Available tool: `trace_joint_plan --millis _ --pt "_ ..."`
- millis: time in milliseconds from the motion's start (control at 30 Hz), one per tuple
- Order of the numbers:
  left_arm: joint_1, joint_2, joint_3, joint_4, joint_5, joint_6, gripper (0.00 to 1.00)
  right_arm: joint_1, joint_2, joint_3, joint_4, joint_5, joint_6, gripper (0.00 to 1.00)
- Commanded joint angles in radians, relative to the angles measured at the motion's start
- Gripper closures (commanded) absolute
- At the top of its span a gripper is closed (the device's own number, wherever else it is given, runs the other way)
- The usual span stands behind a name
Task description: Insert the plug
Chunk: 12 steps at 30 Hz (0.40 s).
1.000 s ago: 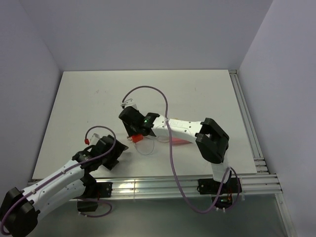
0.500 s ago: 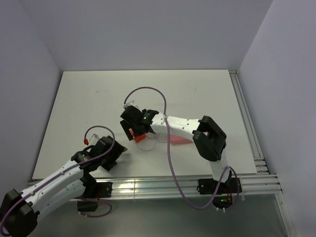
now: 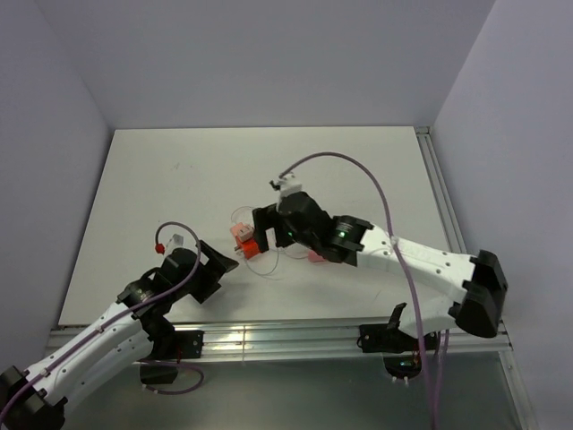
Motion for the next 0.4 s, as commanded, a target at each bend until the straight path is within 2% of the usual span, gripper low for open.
trace_joint_plan --millis 0,133,200,233,267,300,333,367 --pt "0.002 -0.01 -0.008 0.111 0.072 0.085 0.01 -0.011 -0.15 -0.215 0.124 0.096 0.11 0.0" --pt "0.016 0.023 -0.04 0.277 0.19 0.124 0.01 -0.012 -0.436 -0.478 0.238 0.142 0.22 0.0" --pt "0.03 0.028 -0.071 0.451 0.3 0.131 0.01 -0.009 -0.547 -0.635 0.282 0.165 0.263 0.0" --pt "0.035 0.019 -0.118 0.516 0.339 0.127 0.0 -0.009 -0.669 -0.694 0.302 0.168 0.294 0.0" --pt "0.041 0.008 -0.155 0.755 0.386 0.121 0.01 -0.008 -0.737 -0.754 0.327 0.151 0.302 0.0" --pt "0.053 -0.007 -0.204 0.904 0.447 0.071 0.0 -0.008 -0.808 -0.868 0.363 0.138 0.315 0.0" --pt "0.058 -0.044 -0.329 1.137 0.525 0.025 0.01 -0.006 -0.975 -0.932 0.402 0.054 0.32 0.0" --pt "0.059 -0.061 -0.421 1.367 0.54 -0.026 0.01 -0.003 -1.077 -1.004 0.469 -0.056 0.309 0.0"
